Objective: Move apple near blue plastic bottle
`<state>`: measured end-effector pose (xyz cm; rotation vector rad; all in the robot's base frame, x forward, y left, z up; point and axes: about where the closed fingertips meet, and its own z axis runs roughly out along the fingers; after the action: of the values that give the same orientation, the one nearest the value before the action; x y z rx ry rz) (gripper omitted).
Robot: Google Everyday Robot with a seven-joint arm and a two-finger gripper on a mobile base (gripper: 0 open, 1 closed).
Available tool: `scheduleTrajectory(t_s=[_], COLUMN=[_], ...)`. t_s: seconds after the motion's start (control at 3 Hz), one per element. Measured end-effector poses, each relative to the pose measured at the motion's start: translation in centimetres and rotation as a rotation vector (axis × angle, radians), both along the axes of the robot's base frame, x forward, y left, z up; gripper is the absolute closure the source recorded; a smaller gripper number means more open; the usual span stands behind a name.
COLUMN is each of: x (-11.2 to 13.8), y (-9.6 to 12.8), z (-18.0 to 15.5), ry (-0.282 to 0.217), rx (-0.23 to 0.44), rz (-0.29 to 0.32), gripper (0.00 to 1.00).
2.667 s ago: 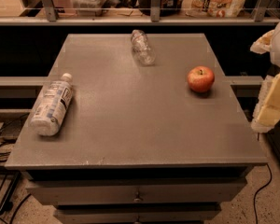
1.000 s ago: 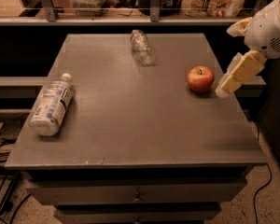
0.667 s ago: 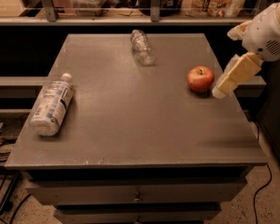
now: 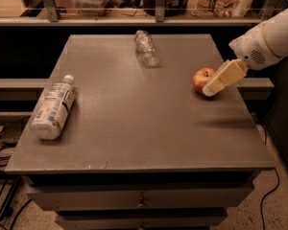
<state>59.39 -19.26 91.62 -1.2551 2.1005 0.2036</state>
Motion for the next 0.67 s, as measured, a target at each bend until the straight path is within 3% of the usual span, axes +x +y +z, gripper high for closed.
scheduleTrajectory(t_s=[0.33, 0.67], x=[1.8, 2.4], y=[0.3, 1.0], z=[-3.5, -6.0], ry=[0.062, 0.117], rx=[0.023, 0.045], rz=[-0.022, -0.027], gripper=[0.00, 0.18])
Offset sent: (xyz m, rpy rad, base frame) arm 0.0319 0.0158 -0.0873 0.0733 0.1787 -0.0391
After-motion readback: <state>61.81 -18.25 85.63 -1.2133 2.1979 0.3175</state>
